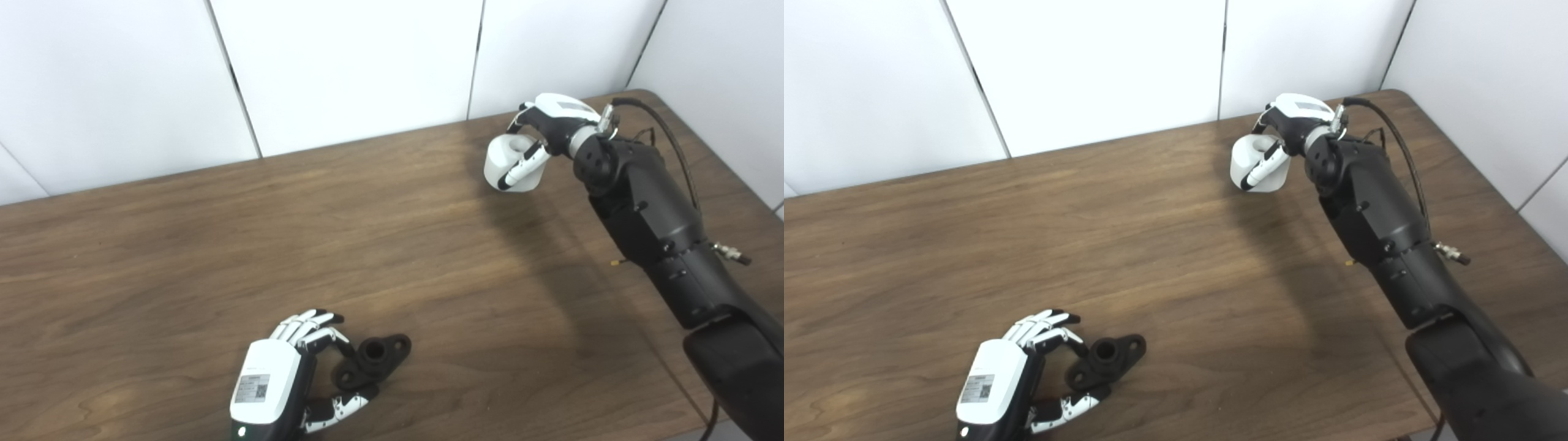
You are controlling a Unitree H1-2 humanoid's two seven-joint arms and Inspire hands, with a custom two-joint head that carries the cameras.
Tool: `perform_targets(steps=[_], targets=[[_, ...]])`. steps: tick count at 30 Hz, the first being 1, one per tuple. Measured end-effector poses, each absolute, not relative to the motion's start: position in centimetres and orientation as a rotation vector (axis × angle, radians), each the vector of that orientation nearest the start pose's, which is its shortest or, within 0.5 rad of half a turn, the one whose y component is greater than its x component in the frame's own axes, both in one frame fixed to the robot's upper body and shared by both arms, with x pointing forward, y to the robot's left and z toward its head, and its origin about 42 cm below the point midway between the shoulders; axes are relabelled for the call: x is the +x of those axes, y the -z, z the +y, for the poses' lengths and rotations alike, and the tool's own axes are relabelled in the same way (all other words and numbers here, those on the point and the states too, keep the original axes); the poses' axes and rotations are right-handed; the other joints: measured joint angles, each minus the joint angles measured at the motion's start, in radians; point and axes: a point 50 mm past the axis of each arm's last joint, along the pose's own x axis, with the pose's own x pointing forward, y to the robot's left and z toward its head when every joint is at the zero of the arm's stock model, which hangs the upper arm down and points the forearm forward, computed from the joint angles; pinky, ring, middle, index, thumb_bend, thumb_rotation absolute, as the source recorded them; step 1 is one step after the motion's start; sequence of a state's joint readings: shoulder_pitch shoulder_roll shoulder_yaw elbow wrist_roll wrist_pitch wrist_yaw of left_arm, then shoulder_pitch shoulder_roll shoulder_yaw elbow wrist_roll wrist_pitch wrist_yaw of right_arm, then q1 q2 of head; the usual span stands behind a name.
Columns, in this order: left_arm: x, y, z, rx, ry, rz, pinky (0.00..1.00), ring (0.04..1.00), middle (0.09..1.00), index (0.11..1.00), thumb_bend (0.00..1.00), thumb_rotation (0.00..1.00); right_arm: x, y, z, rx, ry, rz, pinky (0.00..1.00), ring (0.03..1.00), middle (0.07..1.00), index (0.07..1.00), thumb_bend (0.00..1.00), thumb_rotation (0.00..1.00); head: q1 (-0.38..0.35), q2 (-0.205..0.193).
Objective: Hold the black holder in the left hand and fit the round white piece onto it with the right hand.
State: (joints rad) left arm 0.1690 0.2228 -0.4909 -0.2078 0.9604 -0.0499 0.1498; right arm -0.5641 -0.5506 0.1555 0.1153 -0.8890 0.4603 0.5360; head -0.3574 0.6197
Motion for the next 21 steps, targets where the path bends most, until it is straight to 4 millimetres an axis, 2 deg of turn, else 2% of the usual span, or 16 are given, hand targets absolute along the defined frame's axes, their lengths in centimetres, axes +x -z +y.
perform_targets(steps=[5, 10, 21], targets=[[19.61, -10.24, 15.28, 1.036, 0.341, -0.342, 0.79, 0.821, 0.764, 0.488, 0.52, 0.05, 43.71, -26.67, -34.54, -1.377, -0.016, 0.266, 1.00, 1.000, 0.896, 0.629, 0.87, 0.29, 0.003, 0.005], [19.61, -10.24, 15.26, 1.040, 0.341, -0.344, 0.79, 0.822, 0.765, 0.488, 0.52, 0.05, 43.81, -26.46, -34.80, -1.383, -0.008, 0.262, 0.99, 1.000, 0.914, 0.619, 0.85, 0.28, 0.003, 0.008], [19.60, -10.27, 15.24, 1.041, 0.340, -0.345, 0.78, 0.819, 0.763, 0.488, 0.52, 0.05, 43.87, -26.36, -34.67, -1.374, -0.015, 0.242, 0.95, 0.999, 0.861, 0.579, 0.81, 0.26, 0.005, 0.009]])
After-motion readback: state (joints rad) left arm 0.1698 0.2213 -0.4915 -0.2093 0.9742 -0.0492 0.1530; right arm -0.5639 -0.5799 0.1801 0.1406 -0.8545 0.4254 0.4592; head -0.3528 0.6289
